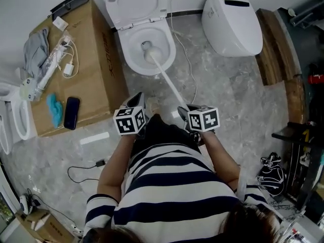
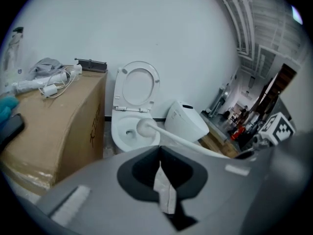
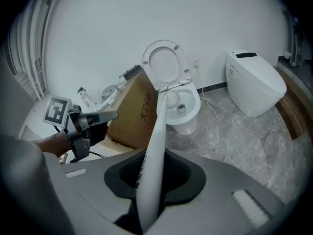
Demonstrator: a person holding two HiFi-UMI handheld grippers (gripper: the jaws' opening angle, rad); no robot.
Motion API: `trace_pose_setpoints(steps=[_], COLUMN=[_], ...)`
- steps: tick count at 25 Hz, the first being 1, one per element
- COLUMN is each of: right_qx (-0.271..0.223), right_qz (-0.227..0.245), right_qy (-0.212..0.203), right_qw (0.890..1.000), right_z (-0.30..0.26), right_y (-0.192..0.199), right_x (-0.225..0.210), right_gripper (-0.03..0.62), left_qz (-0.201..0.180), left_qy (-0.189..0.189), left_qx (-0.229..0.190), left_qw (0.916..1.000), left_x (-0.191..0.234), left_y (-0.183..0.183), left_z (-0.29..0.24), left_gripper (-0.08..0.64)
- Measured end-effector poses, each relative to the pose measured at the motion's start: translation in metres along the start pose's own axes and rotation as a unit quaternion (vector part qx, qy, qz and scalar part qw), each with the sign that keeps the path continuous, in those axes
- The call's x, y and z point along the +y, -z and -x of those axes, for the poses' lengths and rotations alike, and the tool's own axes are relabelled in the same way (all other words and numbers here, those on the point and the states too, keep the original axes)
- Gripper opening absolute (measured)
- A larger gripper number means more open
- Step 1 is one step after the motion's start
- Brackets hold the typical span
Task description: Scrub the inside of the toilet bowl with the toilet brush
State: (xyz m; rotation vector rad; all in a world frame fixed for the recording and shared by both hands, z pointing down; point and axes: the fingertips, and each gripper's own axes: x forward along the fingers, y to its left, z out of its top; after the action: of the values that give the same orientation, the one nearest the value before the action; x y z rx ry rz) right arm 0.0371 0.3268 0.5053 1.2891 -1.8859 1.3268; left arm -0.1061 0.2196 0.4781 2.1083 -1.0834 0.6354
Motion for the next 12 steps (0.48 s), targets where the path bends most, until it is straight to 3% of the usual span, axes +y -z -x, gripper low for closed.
trace_pose_setpoints(steps=[8,12], right_qx=[0.086,0.124], right_qz=[0.048,0.061], right_qy=[0.005,0.009], right_qw=[0.995,0.990], right_z=[-0.051,-0.070], right_y=[-0.082,-0.105], right_x=[-0.019,-0.019], right_gripper=[0.084,0.084], left_qz=[0.057,0.096], left_qy=[-0.012,-0.022], left_qx=[-0.004,-0.003], left_qw=[0.9983,0.9952], left_x=[0.057,0.085], left_y=[-0.051,-0.062], left_z=[-0.050,-0.065], left_gripper=[0.000,0.000])
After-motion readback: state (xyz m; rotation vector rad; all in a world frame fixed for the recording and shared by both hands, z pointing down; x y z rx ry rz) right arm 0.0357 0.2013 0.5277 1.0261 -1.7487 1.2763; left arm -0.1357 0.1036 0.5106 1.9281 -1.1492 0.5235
